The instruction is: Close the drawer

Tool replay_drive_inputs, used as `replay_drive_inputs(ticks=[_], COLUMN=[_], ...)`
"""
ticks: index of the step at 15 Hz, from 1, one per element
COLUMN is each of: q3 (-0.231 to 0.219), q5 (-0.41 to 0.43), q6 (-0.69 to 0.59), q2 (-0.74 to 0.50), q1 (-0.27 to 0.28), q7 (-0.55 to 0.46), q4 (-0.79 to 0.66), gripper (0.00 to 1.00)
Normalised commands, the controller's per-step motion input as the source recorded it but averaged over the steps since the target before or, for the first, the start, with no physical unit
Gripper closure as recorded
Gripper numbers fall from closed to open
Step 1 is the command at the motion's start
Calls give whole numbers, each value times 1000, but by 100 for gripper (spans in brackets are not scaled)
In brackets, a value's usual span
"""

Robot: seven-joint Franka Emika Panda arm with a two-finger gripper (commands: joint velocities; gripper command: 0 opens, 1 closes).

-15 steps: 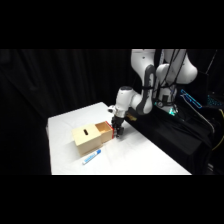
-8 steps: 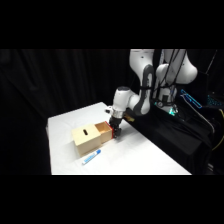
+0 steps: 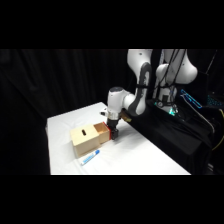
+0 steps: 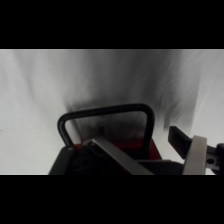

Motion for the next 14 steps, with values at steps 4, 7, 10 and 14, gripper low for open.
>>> replay_drive_inputs(ticks=[4,7,10,14], q3=[-37,6,43,24], q5=[-36,-34,-23,-43], q6=[-212,-181,-195,-200], q2=[61,102,132,92], q1=[6,-40,-76,-62], q7=[-86,-109,-136,-127], q4=[345,325,342,344], gripper=[0,0,0,0])
